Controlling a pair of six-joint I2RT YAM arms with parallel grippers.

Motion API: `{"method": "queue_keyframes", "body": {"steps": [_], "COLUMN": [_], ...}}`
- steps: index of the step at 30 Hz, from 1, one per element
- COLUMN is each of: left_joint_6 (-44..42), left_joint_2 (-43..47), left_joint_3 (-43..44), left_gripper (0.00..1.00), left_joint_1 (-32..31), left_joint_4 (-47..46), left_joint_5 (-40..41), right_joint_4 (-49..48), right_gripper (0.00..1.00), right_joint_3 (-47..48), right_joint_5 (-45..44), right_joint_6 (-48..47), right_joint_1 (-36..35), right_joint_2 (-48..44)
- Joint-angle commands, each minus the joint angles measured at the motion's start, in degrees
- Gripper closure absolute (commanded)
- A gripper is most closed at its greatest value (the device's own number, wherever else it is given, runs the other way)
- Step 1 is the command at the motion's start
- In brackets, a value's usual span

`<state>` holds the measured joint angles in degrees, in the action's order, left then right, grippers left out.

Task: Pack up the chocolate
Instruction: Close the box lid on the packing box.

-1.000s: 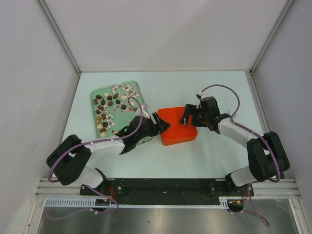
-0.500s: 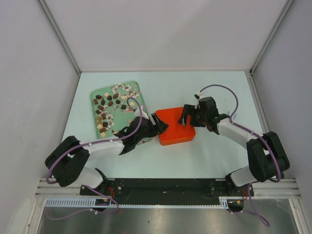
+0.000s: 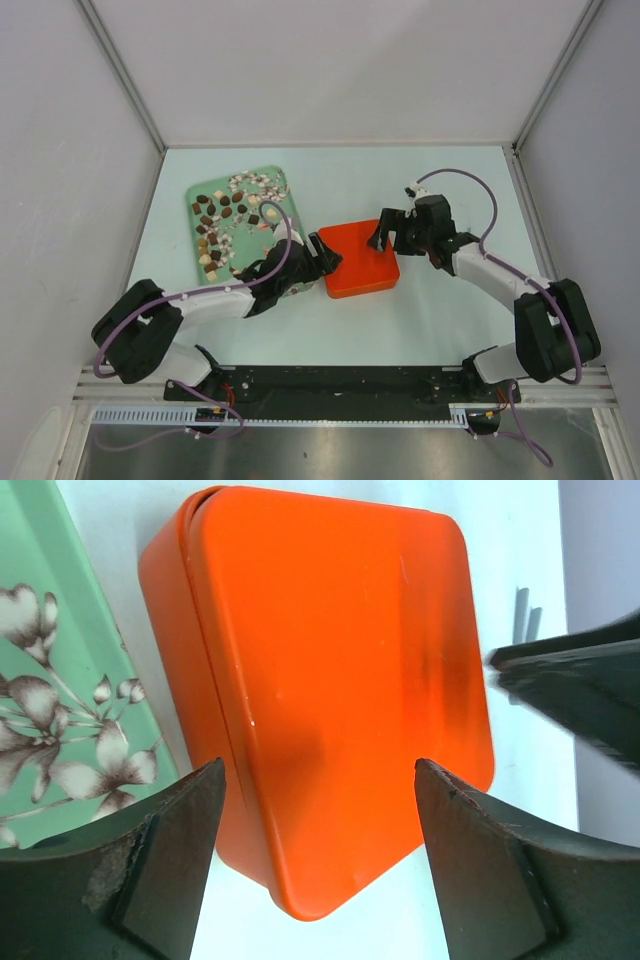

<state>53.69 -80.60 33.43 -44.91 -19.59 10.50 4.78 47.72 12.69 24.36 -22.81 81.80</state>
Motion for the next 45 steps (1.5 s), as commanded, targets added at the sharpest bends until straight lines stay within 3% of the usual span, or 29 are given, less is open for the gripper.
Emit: {"method": "queue_keyframes", "body": {"steps": [1,7,10,13,16,21,23,27,31,37,45], "left_joint_6": [-4.28,-17.38,-23.88,-27.14,-28.46,-29.35,-29.08,-28.03,-27.85,-28.64,-28.73], "left_joint_2": [2.1,2.47,-0.68,-5.51,-10.97,-19.05,-20.82,-26.08,-29.87,-34.97,-40.6], "left_joint_3": [4.09,12.96,19.29,25.97,31.86,40.3,42.49,46.81,50.14,55.33,59.03], "left_gripper": [0.19,0.09,0.01,0.0,0.0,0.0,0.0,0.0,0.05,0.16,0.32], "left_joint_1": [1.3,6.66,9.65,11.76,13.08,14.14,14.49,15.63,16.08,16.6,17.04], "left_joint_4": [1.83,7.98,10.71,13.09,15.28,19.15,19.16,23.46,25.48,30.4,34.36], "left_joint_5": [1.98,-0.04,-3.99,-8.29,-13.57,-18.67,-19.73,-21.75,-22.37,-20.7,-25.26], "right_joint_4": [4.34,11.65,11.31,8.25,4.72,0.16,-1.08,-3.98,-4.25,-6.71,-8.11], "right_gripper": [0.01,0.04,0.08,0.11,0.16,0.37,0.47,0.55,0.67,0.68,0.68], "right_joint_3": [2.55,-2.88,-8.76,-13.52,-18.36,-19.69,-19.78,-19.42,-19.16,-18.63,-17.58], "right_joint_5": [-2.83,-7.4,-8.82,-8.74,-11.19,-12.6,-12.43,-11.81,-11.63,-11.37,-12.69], "right_joint_6": [-3.43,-5.03,-3.71,-4.93,-8.09,-11.78,-12.67,-14.78,-16.88,-18.73,-20.58], "right_joint_1": [0.75,-2.15,-5.13,-9.0,-13.74,-21.38,-22.54,-24.21,-24.57,-25.53,-26.76], "right_joint_2": [-8.57,-19.89,-26.22,-29.75,-30.3,-26.35,-23.37,-19.59,-17.82,-14.83,-11.93]}}
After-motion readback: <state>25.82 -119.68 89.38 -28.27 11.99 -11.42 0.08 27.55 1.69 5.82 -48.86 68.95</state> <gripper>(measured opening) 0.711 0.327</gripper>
